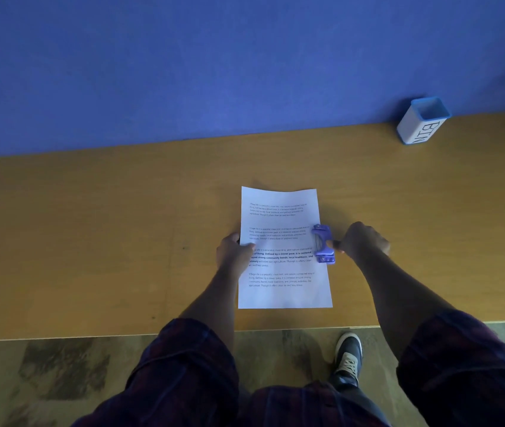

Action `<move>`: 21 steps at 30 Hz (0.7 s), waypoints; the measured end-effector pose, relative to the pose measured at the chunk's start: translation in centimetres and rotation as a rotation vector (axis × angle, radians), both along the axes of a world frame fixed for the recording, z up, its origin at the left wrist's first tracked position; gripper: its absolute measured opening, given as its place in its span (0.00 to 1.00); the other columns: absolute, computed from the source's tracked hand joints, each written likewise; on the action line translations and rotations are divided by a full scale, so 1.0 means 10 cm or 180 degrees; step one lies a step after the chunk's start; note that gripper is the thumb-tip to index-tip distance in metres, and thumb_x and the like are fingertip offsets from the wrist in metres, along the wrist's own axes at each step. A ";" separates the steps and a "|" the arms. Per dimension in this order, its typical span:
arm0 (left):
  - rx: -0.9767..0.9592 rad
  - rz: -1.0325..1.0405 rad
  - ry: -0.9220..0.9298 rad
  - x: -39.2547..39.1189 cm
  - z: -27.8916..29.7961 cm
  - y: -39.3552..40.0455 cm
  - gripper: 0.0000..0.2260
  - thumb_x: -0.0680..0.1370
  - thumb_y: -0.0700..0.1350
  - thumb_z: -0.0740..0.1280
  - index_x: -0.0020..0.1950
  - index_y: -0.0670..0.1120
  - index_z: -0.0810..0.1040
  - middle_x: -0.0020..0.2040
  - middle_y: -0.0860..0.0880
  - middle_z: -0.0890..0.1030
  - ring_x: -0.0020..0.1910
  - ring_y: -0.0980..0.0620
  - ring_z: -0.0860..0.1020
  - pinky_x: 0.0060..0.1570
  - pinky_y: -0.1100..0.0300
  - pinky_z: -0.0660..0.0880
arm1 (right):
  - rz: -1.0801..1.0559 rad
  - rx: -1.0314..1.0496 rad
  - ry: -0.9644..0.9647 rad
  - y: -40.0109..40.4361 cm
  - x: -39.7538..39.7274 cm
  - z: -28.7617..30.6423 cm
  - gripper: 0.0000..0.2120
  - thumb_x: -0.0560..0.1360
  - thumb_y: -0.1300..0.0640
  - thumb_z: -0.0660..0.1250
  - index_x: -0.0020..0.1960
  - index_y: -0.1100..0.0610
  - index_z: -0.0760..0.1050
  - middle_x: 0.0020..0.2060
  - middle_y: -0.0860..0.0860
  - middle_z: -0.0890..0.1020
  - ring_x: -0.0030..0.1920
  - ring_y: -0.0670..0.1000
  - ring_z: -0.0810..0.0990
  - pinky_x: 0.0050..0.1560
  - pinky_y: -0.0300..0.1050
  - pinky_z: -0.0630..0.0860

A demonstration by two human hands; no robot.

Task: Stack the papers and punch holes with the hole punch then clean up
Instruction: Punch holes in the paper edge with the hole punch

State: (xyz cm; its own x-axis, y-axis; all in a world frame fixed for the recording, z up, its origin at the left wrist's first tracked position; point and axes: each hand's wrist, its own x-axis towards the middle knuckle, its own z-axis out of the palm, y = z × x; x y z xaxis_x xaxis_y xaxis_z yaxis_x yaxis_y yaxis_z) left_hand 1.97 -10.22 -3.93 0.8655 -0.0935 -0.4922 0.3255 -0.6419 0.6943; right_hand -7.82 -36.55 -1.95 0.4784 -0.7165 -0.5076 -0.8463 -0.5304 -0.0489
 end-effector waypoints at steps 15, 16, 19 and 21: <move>0.0023 0.0076 -0.0138 -0.09 0.02 -0.03 0.11 0.76 0.45 0.68 0.58 0.53 0.82 0.49 0.55 0.84 0.39 0.57 0.80 0.34 0.66 0.72 | -0.0486 0.0577 -0.0660 0.15 -0.05 0.15 0.18 0.67 0.44 0.76 0.51 0.54 0.81 0.44 0.53 0.85 0.47 0.57 0.84 0.50 0.48 0.79; 0.0013 0.0088 -0.0144 -0.10 0.03 -0.03 0.11 0.76 0.44 0.68 0.57 0.54 0.82 0.48 0.56 0.83 0.37 0.60 0.79 0.31 0.67 0.70 | -0.0586 0.0824 -0.0833 0.15 -0.07 0.14 0.14 0.68 0.46 0.75 0.48 0.54 0.83 0.39 0.53 0.86 0.44 0.56 0.85 0.51 0.50 0.81; 0.0000 0.0172 -0.0209 -0.11 0.07 -0.04 0.10 0.76 0.42 0.67 0.53 0.55 0.81 0.44 0.57 0.81 0.35 0.62 0.77 0.27 0.68 0.68 | -0.0499 0.1029 -0.1386 0.23 -0.15 0.08 0.06 0.72 0.53 0.71 0.47 0.52 0.83 0.39 0.54 0.85 0.42 0.58 0.85 0.50 0.55 0.83; 0.0021 0.0237 -0.0248 -0.11 0.08 -0.03 0.10 0.76 0.40 0.66 0.52 0.54 0.81 0.44 0.57 0.81 0.35 0.61 0.77 0.27 0.68 0.69 | -0.0562 0.1088 -0.1646 0.29 -0.18 0.06 0.05 0.73 0.54 0.70 0.48 0.52 0.83 0.38 0.53 0.85 0.37 0.58 0.85 0.45 0.53 0.83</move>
State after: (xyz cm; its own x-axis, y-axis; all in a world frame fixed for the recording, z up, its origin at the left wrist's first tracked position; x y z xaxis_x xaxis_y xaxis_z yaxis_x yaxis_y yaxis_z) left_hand 0.89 -10.48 -3.15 0.9056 -0.0244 -0.4235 0.3177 -0.6225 0.7152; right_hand -9.66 -33.62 -1.36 0.6121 -0.6456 -0.4567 -0.7414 -0.2676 -0.6154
